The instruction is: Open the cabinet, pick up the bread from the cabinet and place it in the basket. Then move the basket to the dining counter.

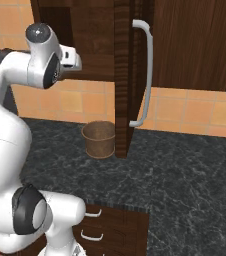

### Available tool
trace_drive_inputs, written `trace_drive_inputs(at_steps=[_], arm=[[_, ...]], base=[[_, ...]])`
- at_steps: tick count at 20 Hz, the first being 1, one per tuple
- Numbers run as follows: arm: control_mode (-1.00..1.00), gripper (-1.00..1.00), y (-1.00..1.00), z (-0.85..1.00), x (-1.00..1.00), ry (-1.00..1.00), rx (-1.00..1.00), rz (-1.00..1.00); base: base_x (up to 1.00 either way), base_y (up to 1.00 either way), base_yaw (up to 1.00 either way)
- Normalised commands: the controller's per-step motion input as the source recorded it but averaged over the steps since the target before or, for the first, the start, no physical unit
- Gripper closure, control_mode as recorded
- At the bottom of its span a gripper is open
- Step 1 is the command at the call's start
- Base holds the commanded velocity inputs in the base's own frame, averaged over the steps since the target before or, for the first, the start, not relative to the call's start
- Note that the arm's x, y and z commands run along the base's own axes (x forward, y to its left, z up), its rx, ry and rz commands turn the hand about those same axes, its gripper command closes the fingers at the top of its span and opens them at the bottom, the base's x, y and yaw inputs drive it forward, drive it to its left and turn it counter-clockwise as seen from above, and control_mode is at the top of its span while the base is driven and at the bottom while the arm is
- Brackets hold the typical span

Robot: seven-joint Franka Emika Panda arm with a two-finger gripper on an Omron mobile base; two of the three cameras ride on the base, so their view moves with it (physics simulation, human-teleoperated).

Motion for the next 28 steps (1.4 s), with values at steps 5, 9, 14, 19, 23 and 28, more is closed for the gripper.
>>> trace_drive_inputs(at_steps=[5,9,14,19,23,28], arm=[[-1.00,1.00,-0.27,-0.26,-0.93,0.05,0.00,0.00],[-1.00,1.00,-0.49,-0.68,-0.27,0.12,0.00,0.00],[-1.00,1.00,-0.50,-0.89,0.30,0.20,0.00,0.00],[-1.00,1.00,-0.26,-0.74,0.76,0.20,-0.01,0.00],[-1.00,1.00,-0.13,-0.54,0.83,0.17,-0.01,0.00],[-1.00,1.00,-0.05,-0.52,0.81,0.12,-0.05,0.00]], base=[[0.00,0.00,0.00],[0.00,0.00,0.00],[0.00,0.00,0.00],[0.00,0.00,0.00],[0.00,0.00,0.00],[0.00,0.00,0.00]])
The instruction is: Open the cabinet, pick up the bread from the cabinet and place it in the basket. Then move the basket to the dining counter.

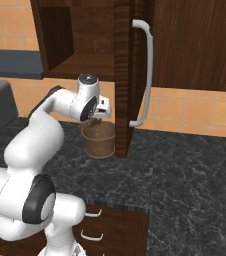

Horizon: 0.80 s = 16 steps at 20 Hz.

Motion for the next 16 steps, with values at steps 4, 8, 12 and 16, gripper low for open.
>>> trace_drive_inputs(at_steps=[4,8,12,16], arm=[[-1.00,1.00,0.00,-0.57,0.73,0.04,-0.08,0.00],[-1.00,1.00,-0.01,-0.60,0.53,0.01,-0.08,0.00],[-1.00,1.00,-0.04,-0.56,0.39,0.00,-0.07,0.00],[-1.00,1.00,-0.04,-0.49,0.35,0.00,-0.06,0.00]], base=[[0.00,0.00,0.00],[0.00,0.00,0.00],[0.00,0.00,0.00],[0.00,0.00,0.00]])
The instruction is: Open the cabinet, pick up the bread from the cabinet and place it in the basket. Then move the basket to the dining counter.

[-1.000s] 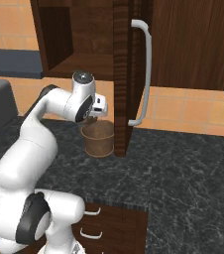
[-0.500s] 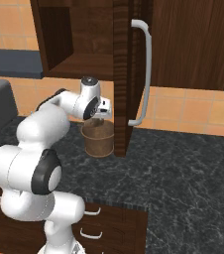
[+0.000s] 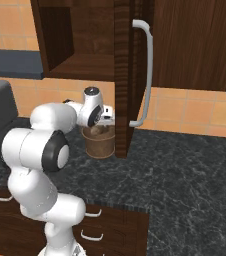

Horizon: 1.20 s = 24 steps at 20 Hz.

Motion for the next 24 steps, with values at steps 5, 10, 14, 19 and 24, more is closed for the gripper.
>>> trace_drive_inputs(at_steps=[5,10,14,19,24], arm=[[-1.00,1.00,-0.05,-0.40,0.34,0.00,-0.03,0.00],[-1.00,-1.00,-0.02,-0.01,0.00,-0.02,0.00,0.00],[-1.00,-1.00,0.50,0.62,-0.41,0.00,-0.03,0.00],[-1.00,-1.00,0.71,-0.05,-0.21,0.06,-0.06,0.06],[-1.00,-1.00,0.05,-0.65,0.10,0.17,-0.14,0.04]], base=[[0.00,0.00,0.00],[0.00,0.00,0.00],[0.00,0.00,0.00],[0.00,0.00,0.00],[0.00,0.00,0.00]])
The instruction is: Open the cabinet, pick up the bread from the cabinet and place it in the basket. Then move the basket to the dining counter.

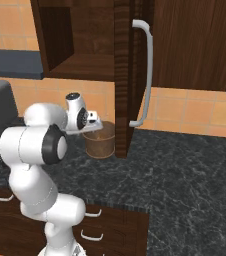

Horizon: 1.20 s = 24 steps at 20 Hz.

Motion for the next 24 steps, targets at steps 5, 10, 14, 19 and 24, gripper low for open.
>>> trace_drive_inputs(at_steps=[5,10,14,19,24], arm=[[-1.00,1.00,0.00,-0.74,0.20,0.19,-0.14,0.04],[-1.00,1.00,-0.02,-0.35,0.00,0.05,-0.05,0.03],[-1.00,1.00,-0.08,-0.30,-0.06,0.00,-0.02,0.07],[-1.00,1.00,-0.02,0.40,-0.38,-0.09,-0.04,0.11],[-1.00,1.00,0.02,0.98,-0.55,-0.14,-0.17,0.10]], base=[[0.00,0.00,0.00],[0.00,0.00,0.00],[0.00,0.00,0.00],[0.00,0.00,0.00],[0.00,0.00,0.00]])
